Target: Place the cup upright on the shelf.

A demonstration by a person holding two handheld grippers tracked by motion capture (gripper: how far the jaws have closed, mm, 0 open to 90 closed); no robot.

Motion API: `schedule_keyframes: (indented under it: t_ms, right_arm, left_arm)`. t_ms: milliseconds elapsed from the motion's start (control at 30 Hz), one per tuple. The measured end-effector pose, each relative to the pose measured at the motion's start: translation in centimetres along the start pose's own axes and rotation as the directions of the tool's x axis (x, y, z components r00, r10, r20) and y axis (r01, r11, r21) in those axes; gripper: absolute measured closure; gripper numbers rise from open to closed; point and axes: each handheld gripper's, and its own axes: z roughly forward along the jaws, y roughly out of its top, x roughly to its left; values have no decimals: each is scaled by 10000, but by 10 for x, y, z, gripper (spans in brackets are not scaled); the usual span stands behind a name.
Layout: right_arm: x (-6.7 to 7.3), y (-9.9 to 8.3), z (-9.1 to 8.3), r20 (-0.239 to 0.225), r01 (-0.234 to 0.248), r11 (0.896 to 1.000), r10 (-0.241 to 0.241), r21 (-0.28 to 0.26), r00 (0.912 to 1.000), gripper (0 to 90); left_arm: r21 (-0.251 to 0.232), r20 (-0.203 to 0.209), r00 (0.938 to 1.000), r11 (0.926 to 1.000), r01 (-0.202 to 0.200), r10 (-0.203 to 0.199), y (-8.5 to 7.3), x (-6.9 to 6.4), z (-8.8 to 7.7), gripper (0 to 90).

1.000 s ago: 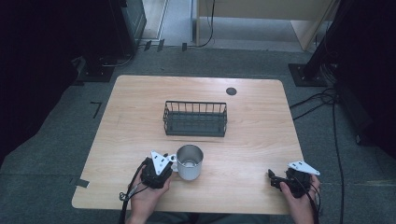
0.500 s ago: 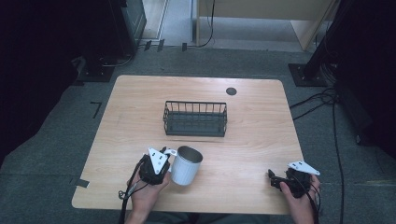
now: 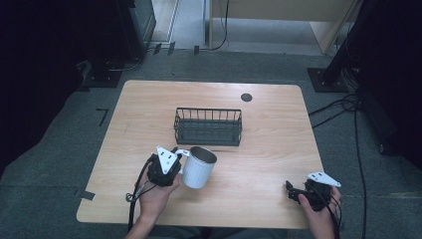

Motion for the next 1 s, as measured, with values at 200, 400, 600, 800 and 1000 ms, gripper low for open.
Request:
schedule_keyframes:
  t_ms: [200, 400, 600, 800, 1000]
  right_arm:
    - [0, 0, 0, -3, -1, 10000, 1, -3, 10000, 80]
    - [0, 0, 0, -4, 1, 10000, -1, -3, 10000, 80]
    - [0, 0, 0, -4, -13, 10000, 13, -8, 10000, 80]
    - [0, 0, 0, -4, 5, 10000, -5, -6, 10000, 80]
    - [0, 0, 0, -8, -1, 10000, 1, -5, 10000, 80]
  left_arm:
    - [-266, 0, 9999, 9996, 107, -107, 21, 5, 8, 816]
    - [-462, 60, 9993, 9982, 373, -371, 41, 11, 17, 816]
    - [-631, 60, 9985, 9965, 550, -547, 57, 14, 28, 817]
    - [-678, 79, 9973, 9949, 740, -737, 69, 18, 42, 816]
    - [-751, 55, 9968, 9940, 801, -799, 78, 20, 52, 817]
